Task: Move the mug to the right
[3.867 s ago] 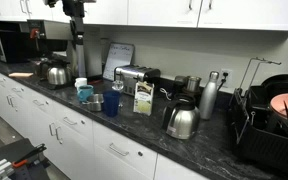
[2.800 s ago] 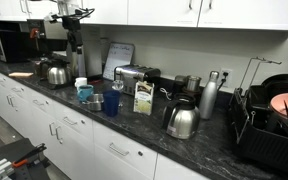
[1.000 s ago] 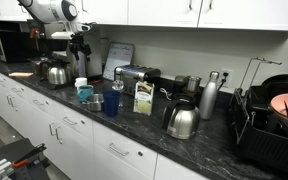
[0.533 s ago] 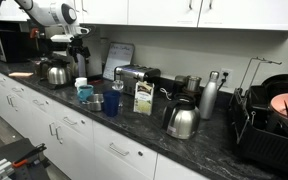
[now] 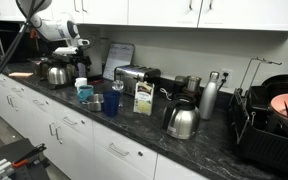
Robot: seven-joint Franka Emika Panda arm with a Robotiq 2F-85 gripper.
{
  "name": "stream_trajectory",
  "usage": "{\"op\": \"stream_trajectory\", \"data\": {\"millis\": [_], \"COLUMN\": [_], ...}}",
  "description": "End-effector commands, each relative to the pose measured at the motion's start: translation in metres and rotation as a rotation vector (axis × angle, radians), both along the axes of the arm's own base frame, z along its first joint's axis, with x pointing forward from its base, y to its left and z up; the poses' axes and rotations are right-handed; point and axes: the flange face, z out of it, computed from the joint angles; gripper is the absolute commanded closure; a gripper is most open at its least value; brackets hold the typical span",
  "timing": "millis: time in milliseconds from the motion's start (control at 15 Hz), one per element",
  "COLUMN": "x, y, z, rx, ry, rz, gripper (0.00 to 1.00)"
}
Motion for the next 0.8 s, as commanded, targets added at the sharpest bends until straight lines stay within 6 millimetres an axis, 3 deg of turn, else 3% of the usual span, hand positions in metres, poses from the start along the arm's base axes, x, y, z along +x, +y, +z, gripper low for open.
{"op": "stream_trajectory", "data": {"millis": [0, 200, 733], "x": [0.014, 0.02, 0.026], "y": [0.009, 0.013, -0.008], "z": [-0.011, -0.02, -0.036], "rx": [-0.019, -0.027, -0.03], "ry": [-0.012, -0.001, 0.061], "rz": [0.056, 0.073, 0.007], "gripper": [0.0, 0.0, 0.0]}}
